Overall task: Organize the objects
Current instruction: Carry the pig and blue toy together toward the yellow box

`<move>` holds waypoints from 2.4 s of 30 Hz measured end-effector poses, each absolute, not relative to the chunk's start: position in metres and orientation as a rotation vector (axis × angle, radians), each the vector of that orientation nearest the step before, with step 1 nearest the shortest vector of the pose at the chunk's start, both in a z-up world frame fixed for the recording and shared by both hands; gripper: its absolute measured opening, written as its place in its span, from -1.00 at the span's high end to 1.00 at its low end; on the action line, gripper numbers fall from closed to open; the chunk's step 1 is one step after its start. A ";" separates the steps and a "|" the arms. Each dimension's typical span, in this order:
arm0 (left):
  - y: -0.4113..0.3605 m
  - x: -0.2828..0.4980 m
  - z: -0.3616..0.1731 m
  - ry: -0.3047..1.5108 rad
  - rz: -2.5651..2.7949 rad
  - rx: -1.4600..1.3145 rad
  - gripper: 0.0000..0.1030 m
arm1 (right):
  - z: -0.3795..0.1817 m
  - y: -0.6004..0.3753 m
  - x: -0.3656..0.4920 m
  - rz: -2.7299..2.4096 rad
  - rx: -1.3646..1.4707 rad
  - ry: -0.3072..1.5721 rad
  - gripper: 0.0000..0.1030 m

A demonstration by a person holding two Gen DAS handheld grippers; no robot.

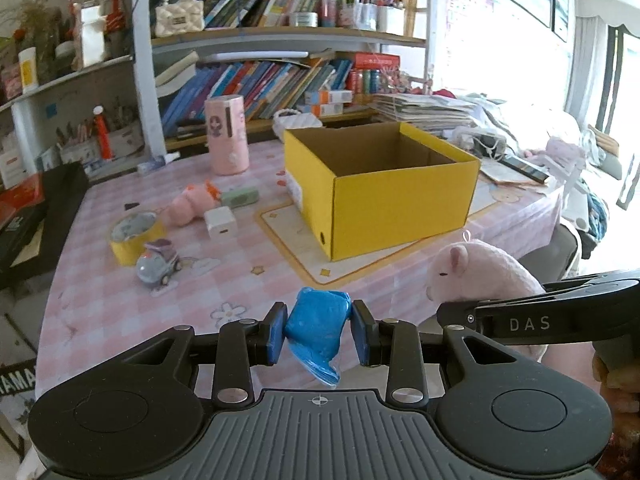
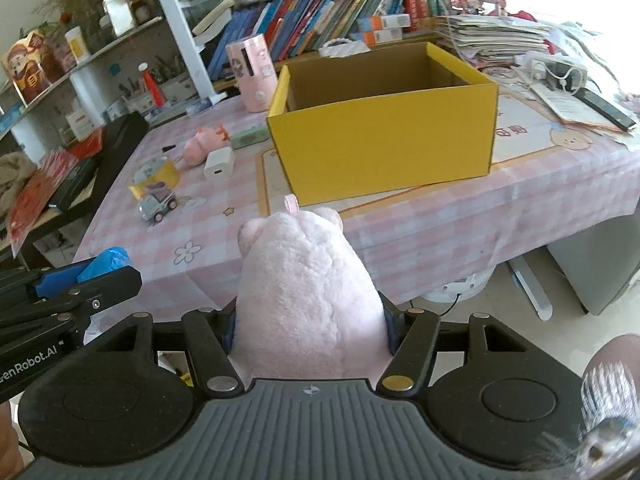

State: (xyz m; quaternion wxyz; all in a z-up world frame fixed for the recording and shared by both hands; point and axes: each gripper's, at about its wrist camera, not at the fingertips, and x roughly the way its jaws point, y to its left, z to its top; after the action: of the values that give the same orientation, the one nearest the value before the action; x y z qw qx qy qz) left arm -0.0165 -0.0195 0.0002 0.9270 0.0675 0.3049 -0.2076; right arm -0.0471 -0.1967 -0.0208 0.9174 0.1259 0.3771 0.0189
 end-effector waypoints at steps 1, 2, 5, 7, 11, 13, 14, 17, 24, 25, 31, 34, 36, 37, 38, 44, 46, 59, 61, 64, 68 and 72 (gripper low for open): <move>-0.022 -0.015 0.001 0.622 -0.433 0.140 0.37 | -0.020 -0.199 -0.047 0.032 0.261 0.775 -0.16; -0.025 -0.014 0.001 0.620 -0.442 0.141 0.37 | -0.020 -0.201 -0.048 0.026 0.262 0.774 -0.16; -0.037 -0.011 -0.001 0.622 -0.480 0.153 0.37 | -0.020 -0.208 -0.049 0.002 0.263 0.773 -0.16; -0.044 -0.009 -0.001 0.621 -0.503 0.163 0.37 | -0.021 -0.215 -0.051 -0.017 0.270 0.776 -0.16; -0.053 -0.007 -0.001 0.616 -0.527 0.171 0.37 | -0.020 -0.226 -0.052 -0.048 0.283 0.773 -0.16; -0.055 -0.005 -0.001 0.617 -0.530 0.170 0.37 | -0.020 -0.229 -0.051 -0.052 0.282 0.773 -0.16; -0.056 -0.004 -0.001 0.618 -0.531 0.169 0.37 | -0.020 -0.230 -0.050 -0.053 0.281 0.773 -0.16; -0.059 -0.001 -0.002 0.621 -0.534 0.168 0.37 | -0.020 -0.233 -0.048 -0.057 0.279 0.774 -0.16; -0.062 0.005 -0.002 0.625 -0.529 0.162 0.37 | -0.020 -0.237 -0.039 -0.053 0.274 0.785 -0.16; -0.062 0.005 -0.002 0.625 -0.530 0.163 0.37 | -0.020 -0.237 -0.038 -0.053 0.273 0.786 -0.16; -0.067 0.011 -0.003 0.626 -0.534 0.164 0.37 | -0.021 -0.240 -0.034 -0.055 0.272 0.790 -0.16; -0.070 0.013 -0.004 0.627 -0.538 0.166 0.37 | -0.022 -0.242 -0.031 -0.059 0.274 0.792 -0.16; -0.071 0.014 -0.004 0.627 -0.540 0.167 0.37 | -0.022 -0.244 -0.030 -0.061 0.274 0.794 -0.16; -0.072 0.014 -0.004 0.626 -0.540 0.167 0.37 | -0.023 -0.244 -0.030 -0.062 0.274 0.795 -0.16; -0.072 0.014 -0.004 0.626 -0.541 0.167 0.37 | -0.023 -0.245 -0.029 -0.062 0.274 0.796 -0.16; -0.074 0.015 -0.004 0.625 -0.541 0.167 0.37 | -0.023 -0.248 -0.027 -0.066 0.274 0.801 -0.16; -0.074 0.015 -0.004 0.626 -0.541 0.168 0.37 | -0.024 -0.248 -0.027 -0.066 0.273 0.801 -0.16; -0.081 0.021 -0.001 0.613 -0.542 0.177 0.37 | -0.026 -0.251 -0.020 -0.065 0.281 0.812 -0.16; -0.081 0.023 -0.001 0.610 -0.543 0.177 0.37 | -0.026 -0.251 -0.017 -0.062 0.279 0.815 -0.16; -0.081 0.027 -0.001 0.604 -0.543 0.176 0.37 | -0.027 -0.251 -0.012 -0.057 0.276 0.822 -0.16; -0.082 0.033 -0.001 0.597 -0.544 0.168 0.37 | -0.027 -0.253 -0.005 -0.058 0.266 0.830 -0.16; -0.088 0.043 0.003 0.573 -0.546 0.162 0.37 | -0.023 -0.257 0.005 -0.063 0.251 0.822 -0.16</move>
State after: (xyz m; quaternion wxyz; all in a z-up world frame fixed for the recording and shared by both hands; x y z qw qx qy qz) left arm 0.0429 -0.0881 0.0030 0.9195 0.0787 0.2788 -0.2657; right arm 0.0047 -0.2570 -0.0229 0.9085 0.1219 0.3986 -0.0307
